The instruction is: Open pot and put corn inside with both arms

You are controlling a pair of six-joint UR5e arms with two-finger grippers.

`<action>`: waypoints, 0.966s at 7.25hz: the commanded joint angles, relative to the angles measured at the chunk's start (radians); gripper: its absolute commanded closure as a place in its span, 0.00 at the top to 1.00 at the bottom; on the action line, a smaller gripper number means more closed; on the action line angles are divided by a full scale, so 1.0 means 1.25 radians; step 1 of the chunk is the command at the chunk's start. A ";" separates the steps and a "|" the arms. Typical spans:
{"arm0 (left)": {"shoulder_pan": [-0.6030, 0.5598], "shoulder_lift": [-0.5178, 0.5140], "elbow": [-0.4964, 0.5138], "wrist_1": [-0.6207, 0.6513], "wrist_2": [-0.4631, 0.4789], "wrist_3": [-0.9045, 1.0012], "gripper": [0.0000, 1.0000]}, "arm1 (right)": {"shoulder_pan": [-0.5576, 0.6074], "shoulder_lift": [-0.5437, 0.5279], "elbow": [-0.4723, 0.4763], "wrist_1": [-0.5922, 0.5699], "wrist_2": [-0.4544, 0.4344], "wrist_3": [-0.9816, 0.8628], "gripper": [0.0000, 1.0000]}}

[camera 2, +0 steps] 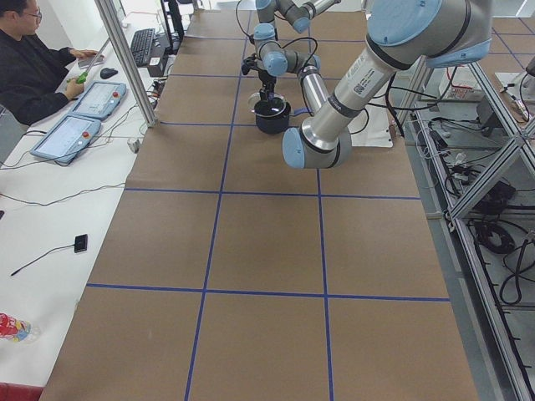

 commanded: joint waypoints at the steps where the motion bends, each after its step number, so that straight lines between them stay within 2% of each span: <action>1: -0.049 0.059 -0.048 0.001 -0.045 0.045 0.55 | -0.030 0.075 -0.002 -0.002 0.011 0.025 0.40; 4: -0.103 0.136 -0.096 0.010 -0.058 0.135 0.53 | -0.091 0.157 -0.009 0.003 0.001 0.152 0.40; 5: -0.130 0.162 -0.101 0.010 -0.095 0.169 0.53 | -0.106 0.211 -0.045 0.004 -0.006 0.187 0.40; 7: -0.168 0.204 -0.113 0.008 -0.109 0.242 0.53 | -0.159 0.276 -0.087 0.023 -0.086 0.247 0.41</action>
